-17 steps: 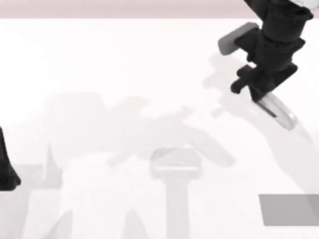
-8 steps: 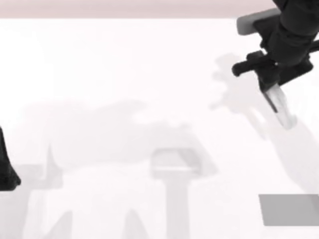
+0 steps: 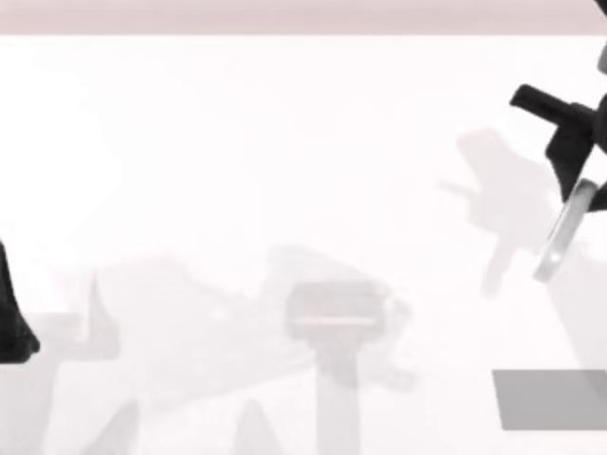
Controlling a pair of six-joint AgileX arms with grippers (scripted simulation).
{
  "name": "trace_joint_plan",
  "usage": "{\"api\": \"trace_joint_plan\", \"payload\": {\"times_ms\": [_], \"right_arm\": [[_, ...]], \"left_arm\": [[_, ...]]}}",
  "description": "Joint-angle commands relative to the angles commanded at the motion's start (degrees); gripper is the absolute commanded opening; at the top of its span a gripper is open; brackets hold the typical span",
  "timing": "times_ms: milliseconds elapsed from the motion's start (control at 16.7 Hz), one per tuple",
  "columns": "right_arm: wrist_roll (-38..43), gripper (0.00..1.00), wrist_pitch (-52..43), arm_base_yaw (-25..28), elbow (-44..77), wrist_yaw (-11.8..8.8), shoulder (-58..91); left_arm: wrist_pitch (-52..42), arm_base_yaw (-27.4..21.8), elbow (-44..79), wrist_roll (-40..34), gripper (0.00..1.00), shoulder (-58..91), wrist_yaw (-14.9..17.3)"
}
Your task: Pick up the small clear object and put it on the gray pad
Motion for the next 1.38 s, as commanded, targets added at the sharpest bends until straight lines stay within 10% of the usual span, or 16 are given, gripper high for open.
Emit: {"api": "trace_joint_plan", "payload": {"times_ms": [660, 1380], "right_arm": [[49.1, 0.00, 2.6, -4.7, -27.4, 0.9, -18.5], [54.1, 0.00, 9.4, -3.5, -33.3, 0.9, -17.2]], "left_arm": [[0.0, 0.0, 0.0, 0.0, 1.00, 0.0, 0.0], [0.0, 0.0, 0.0, 0.0, 1.00, 0.0, 0.0]]}}
